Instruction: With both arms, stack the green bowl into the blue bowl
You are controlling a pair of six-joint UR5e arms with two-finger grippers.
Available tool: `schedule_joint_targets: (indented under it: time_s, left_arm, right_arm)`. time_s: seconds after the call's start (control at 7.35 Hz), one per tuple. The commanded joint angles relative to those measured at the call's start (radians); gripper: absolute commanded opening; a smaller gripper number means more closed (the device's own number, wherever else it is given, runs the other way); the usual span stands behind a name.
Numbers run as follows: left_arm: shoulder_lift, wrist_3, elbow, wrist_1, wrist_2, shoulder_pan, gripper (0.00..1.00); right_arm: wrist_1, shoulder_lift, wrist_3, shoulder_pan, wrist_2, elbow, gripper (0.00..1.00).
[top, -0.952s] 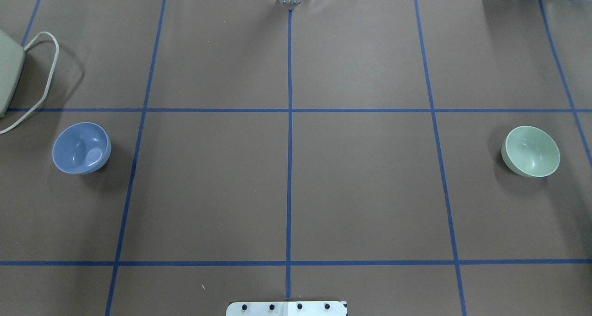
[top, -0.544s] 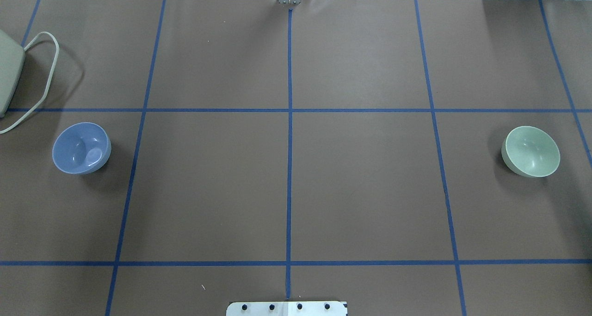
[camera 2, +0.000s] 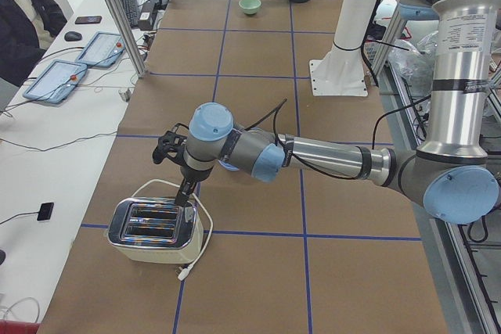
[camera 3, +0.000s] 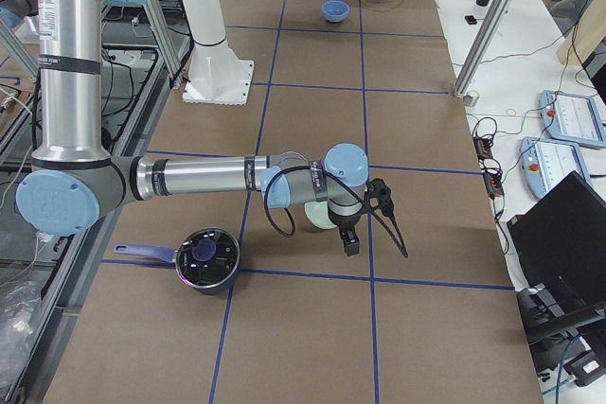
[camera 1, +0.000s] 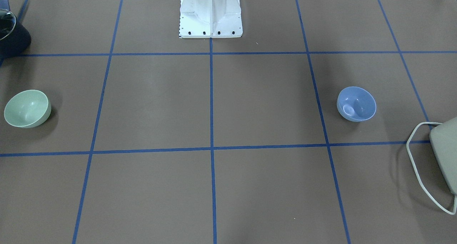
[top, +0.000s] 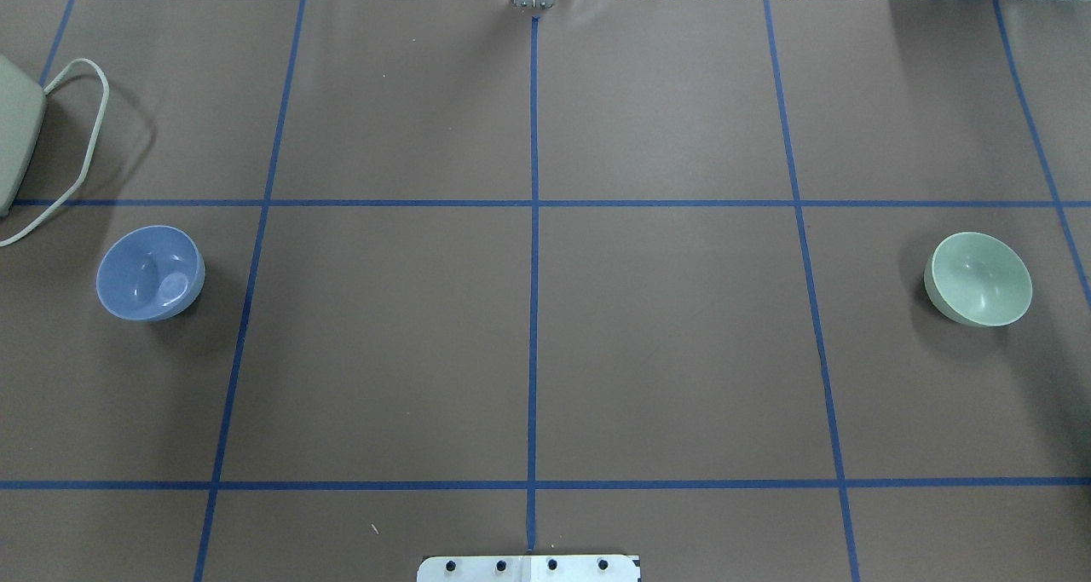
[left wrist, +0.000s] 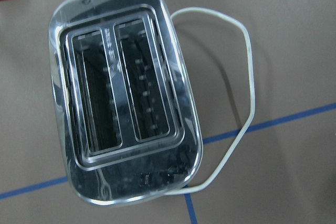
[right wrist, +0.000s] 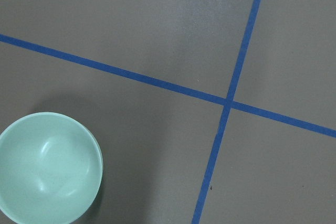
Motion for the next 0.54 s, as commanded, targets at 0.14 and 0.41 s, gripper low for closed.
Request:
schedule_joint_targets:
  time_s: [0.14, 0.41]
  left_arm:
    - [0.004, -0.241, 0.002, -0.106, -0.021, 0.156, 0.98]
    - [0.013, -0.442, -0.005, -0.143, 0.055, 0.317, 0.99]
  right_arm:
    - [0.026, -0.001, 0.002, -0.002, 0.001, -0.001, 1.00]
    - [0.026, -0.009, 0.001, 0.000, 0.001, -0.003, 1.00]
